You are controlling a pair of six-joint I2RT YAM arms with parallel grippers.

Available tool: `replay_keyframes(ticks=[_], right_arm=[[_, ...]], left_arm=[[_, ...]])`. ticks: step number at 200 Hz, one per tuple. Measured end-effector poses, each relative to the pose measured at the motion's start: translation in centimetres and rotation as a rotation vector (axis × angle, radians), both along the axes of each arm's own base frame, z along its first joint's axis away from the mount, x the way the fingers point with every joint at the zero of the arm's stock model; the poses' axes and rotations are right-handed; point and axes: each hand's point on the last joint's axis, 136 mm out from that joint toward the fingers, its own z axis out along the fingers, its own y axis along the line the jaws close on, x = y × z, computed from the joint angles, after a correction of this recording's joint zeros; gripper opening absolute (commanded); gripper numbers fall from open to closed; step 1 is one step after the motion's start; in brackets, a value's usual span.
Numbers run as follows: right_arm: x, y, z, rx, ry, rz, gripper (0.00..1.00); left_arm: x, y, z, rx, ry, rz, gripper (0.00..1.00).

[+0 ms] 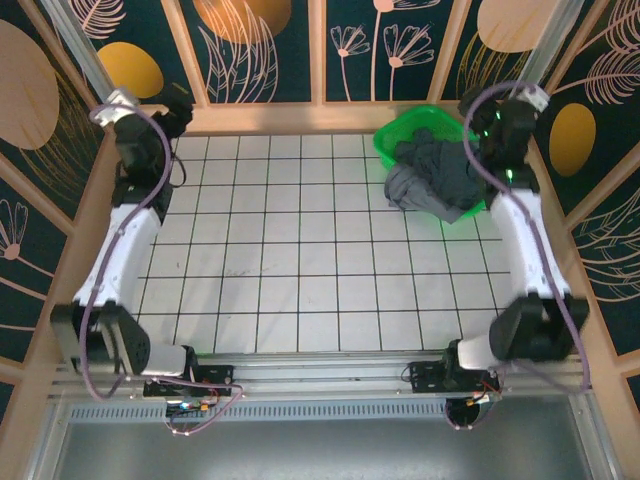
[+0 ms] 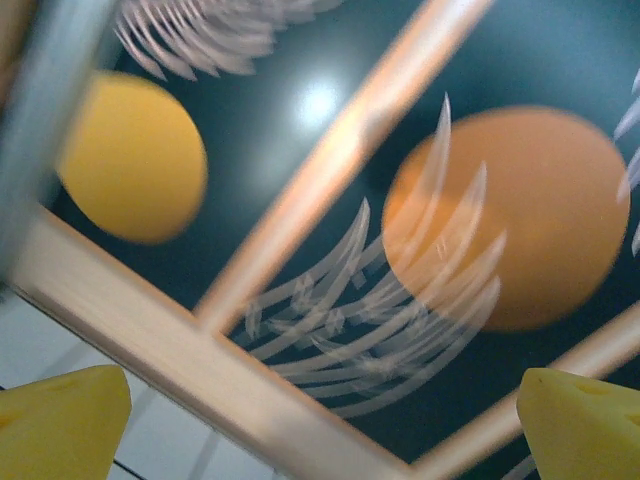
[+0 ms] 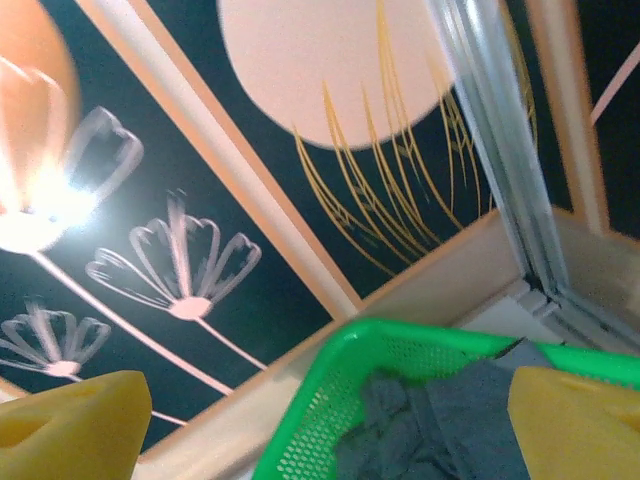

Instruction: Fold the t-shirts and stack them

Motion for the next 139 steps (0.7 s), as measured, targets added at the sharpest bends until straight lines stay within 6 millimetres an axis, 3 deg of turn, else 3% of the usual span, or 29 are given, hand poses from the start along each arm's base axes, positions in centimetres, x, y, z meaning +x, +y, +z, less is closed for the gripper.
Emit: replay_keyframes(ticks=[11, 21, 30, 46, 61, 80, 93, 112, 123, 131, 139], right_arm=[[2.9, -0.1, -2.4, 0.014, 0.102, -0.006, 0.93], [5.3, -0.3, -6.1, 0.027, 0.229, -0.020, 0.93], [6.5, -0.4, -9.1, 0.032, 0.323, -0.032, 0.92], [7.8, -0.6, -15.3, 0.043, 0.502, -0.049, 0.92], [8.2, -0.6, -20.5, 0.056, 0.649, -0.060, 0.91], [8.0, -0.4, -25.8, 0.079, 0.784, -0.071, 0.90], [7.6, -0.2, -28.7, 0.099, 0.852, -0.073, 0.86], [7.0, 0.3, -32.4, 0.131, 0.929, -0.073, 0.68], [6.9, 0.7, -34.0, 0.156, 0.957, -0.071, 0.46], [6.8, 1.0, -34.9, 0.163, 0.973, -0.059, 0.25], [6.7, 1.1, -35.3, 0.167, 0.979, -0.059, 0.13]], left_arm=[[1.9, -2.3, -3.0, -0.034, 0.088, -0.088, 0.98], [3.0, -5.1, -6.2, -0.046, 0.184, -0.168, 0.97], [3.3, -7.5, -8.6, -0.050, 0.256, -0.232, 0.96], [2.4, -13.6, -12.7, -0.038, 0.381, -0.385, 0.94], [0.8, -18.7, -13.9, -0.022, 0.428, -0.516, 0.93], [-1.7, -24.5, -13.5, -0.010, 0.429, -0.672, 0.91], [-3.2, -27.2, -13.2, -0.006, 0.425, -0.747, 0.89], [-4.8, -29.7, -13.1, -0.005, 0.429, -0.821, 0.84], [-5.5, -30.6, -13.1, -0.008, 0.432, -0.849, 0.80], [-5.7, -30.9, -13.1, -0.011, 0.434, -0.858, 0.79], [-5.8, -31.0, -13.1, -0.011, 0.434, -0.863, 0.79]])
